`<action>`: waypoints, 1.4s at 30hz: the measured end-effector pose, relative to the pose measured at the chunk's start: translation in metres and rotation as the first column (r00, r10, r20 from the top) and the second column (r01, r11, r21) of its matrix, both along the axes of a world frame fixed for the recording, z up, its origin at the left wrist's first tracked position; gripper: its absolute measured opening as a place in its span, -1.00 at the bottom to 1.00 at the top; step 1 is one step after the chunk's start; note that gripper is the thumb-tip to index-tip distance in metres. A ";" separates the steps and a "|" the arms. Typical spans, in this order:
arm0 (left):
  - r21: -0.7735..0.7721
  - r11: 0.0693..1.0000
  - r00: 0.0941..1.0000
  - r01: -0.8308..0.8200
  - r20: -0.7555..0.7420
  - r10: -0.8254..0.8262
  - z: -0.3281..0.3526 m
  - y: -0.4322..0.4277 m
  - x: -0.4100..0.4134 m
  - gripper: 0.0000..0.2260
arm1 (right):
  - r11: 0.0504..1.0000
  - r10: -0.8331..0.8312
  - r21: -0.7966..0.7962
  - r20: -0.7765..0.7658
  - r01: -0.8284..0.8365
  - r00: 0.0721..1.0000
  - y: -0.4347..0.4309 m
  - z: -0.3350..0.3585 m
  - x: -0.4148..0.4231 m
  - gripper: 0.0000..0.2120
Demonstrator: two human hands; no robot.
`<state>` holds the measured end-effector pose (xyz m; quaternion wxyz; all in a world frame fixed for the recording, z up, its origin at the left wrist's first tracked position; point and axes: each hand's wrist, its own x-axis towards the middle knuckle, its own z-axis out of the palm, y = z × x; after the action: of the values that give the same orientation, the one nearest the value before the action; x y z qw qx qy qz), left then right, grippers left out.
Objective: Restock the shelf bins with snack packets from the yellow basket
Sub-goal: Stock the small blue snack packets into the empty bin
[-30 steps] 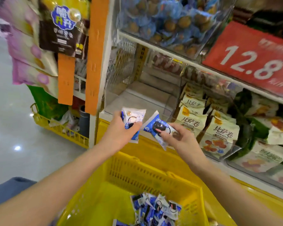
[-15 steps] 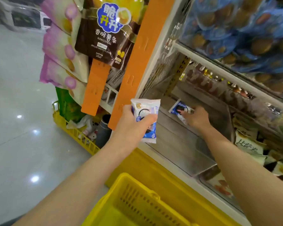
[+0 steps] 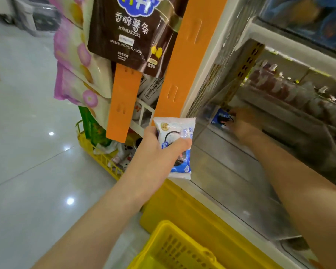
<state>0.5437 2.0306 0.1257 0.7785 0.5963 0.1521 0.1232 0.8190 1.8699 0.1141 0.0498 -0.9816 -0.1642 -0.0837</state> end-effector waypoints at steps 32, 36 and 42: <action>-0.354 0.928 0.989 0.115 -0.045 -0.140 0.021 -0.042 -0.057 -0.70 | 0.680 0.323 0.711 -0.509 0.178 0.798 -0.032 0.099 -0.284 -0.94; -0.356 0.933 0.988 0.050 -0.120 -0.098 0.021 -0.035 -0.064 -0.65 | 0.520 0.255 0.825 -0.398 0.221 0.881 -0.045 0.105 -0.294 -0.86; -0.442 0.850 0.946 0.287 -0.010 -0.325 0.030 -0.052 -0.074 -0.50 | 0.598 0.245 0.801 -0.201 0.015 0.949 -0.049 0.092 -0.310 -0.85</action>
<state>0.4700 1.9787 0.1556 0.8941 0.4289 0.1116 -0.0647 0.5086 1.8211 0.2065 0.5086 -0.8452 -0.1643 0.0005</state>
